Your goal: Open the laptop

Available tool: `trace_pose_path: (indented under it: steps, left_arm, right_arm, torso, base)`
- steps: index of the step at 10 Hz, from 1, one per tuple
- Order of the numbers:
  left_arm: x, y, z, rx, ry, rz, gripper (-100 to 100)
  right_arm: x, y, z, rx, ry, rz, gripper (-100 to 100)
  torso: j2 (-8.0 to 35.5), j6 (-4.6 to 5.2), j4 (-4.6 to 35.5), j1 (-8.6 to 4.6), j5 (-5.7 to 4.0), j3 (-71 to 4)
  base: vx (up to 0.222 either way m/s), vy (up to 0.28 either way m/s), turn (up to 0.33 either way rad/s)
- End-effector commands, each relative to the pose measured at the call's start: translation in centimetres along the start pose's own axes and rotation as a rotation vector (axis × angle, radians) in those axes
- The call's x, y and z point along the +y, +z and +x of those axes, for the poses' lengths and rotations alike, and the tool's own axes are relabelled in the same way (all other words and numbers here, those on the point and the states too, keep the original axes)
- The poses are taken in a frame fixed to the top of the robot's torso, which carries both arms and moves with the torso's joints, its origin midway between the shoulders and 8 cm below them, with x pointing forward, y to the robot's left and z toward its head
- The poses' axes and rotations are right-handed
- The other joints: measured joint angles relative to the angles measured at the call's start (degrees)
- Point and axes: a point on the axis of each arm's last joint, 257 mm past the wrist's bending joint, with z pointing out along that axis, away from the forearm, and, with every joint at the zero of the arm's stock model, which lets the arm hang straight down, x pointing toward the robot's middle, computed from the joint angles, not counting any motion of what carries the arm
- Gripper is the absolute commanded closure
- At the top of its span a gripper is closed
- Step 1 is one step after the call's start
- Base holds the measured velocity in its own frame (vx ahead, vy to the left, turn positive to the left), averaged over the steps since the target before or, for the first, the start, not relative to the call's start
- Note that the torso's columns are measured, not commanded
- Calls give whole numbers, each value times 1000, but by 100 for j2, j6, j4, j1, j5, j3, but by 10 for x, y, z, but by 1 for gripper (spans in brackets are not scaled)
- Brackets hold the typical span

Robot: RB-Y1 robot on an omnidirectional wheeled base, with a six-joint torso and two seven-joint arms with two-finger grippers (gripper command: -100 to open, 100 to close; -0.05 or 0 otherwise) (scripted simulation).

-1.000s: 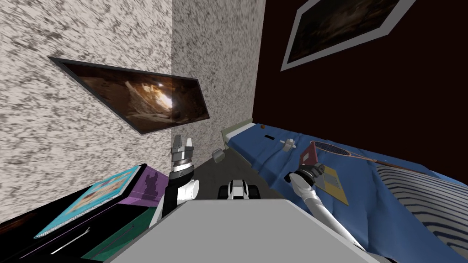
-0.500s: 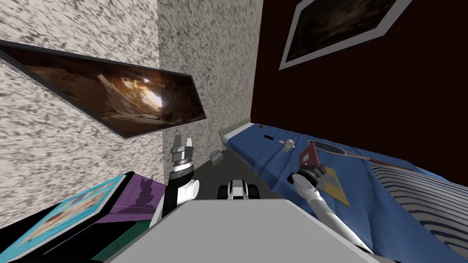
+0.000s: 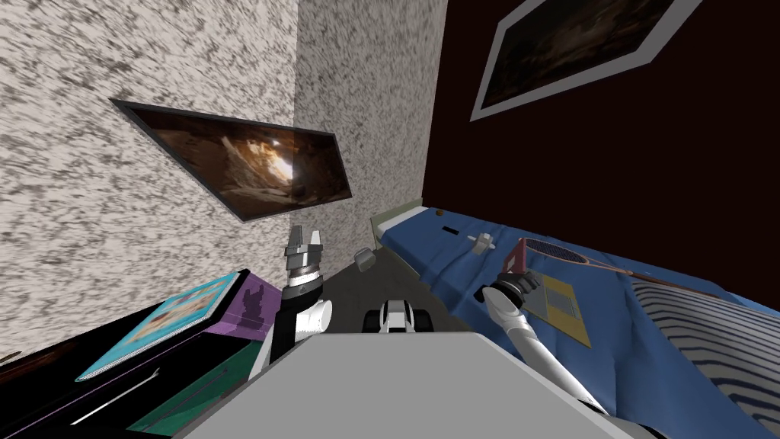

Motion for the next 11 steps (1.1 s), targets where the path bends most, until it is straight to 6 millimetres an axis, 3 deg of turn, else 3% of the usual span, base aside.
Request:
trace_pose_path:
  steps: [1,11]
  left_arm:
    - [0,0,0,0,0,0,0]
    - [0,0,0,0,0,0,0]
  right_arm:
    - [2,6,5,-2,50,-28,100]
    - [8,34,18,-3,286,-152,100]
  torso:
    - [5,0,1,-10,-3,4]
    - [11,-4,-9,-19,-16,5]
  base:
    - [27,14,-77]
    - [19,7,-84]
